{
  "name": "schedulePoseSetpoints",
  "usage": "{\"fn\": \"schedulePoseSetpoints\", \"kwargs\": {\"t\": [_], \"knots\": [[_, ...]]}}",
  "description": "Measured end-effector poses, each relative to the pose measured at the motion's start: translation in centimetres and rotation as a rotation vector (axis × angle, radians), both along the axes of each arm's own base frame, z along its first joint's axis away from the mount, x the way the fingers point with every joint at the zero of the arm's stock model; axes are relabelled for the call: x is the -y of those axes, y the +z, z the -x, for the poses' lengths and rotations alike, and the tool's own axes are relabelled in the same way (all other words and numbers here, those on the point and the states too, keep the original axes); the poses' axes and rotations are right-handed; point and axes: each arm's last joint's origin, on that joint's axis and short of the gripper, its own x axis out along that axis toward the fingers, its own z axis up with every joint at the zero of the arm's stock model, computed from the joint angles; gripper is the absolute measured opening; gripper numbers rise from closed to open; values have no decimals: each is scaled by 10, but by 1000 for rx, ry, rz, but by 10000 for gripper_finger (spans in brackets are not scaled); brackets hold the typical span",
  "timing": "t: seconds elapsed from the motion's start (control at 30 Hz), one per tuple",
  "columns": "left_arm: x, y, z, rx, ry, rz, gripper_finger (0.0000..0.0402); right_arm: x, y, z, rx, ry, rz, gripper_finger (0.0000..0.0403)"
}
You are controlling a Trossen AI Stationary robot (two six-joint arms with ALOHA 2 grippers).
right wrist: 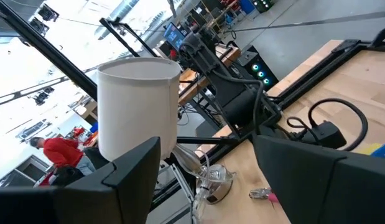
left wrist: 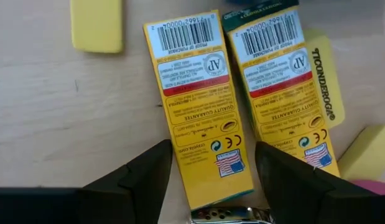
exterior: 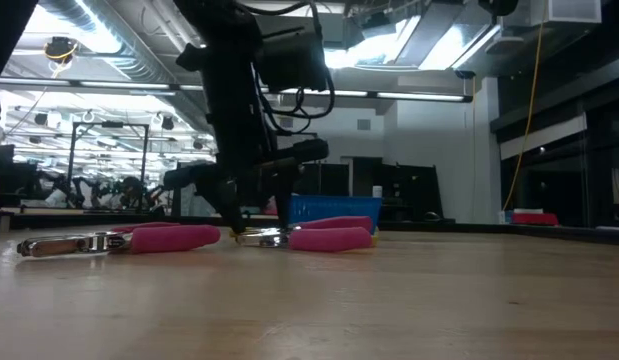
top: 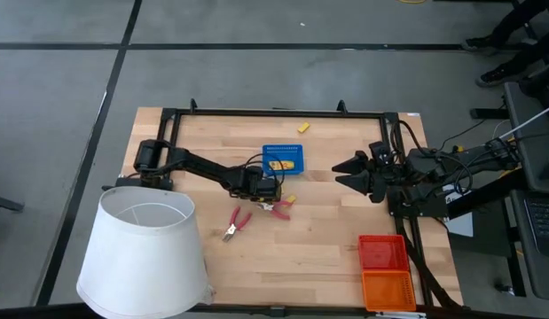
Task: Pick & Place School Supplies
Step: Put the yellow crayon box into the blue bin
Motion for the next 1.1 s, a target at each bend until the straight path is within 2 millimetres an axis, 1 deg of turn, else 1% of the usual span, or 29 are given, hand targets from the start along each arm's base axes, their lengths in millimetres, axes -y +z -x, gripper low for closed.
{"fn": "schedulePoseSetpoints", "kwargs": {"t": [0.17, 0.5, 0.8, 1.0, 1.1], "knots": [[-1, -1, 3, -25, 53, 26, 227, 1, 0, 3, -10, 0, 3, 268], [-2, -3, 5, -52, 48, 42, 204, 1, 0, 4, -10, -1, 9, 268], [-6, -4, 7, -91, 2, 58, 179, 1, 0, 4, -9, -4, 11, 268], [-6, -4, 5, -75, -72, 41, 184, 1, 0, 4, -9, -4, 11, 268], [-5, -4, 4, -60, -76, 42, 190, 1, 0, 4, -10, -4, 11, 268]]}}
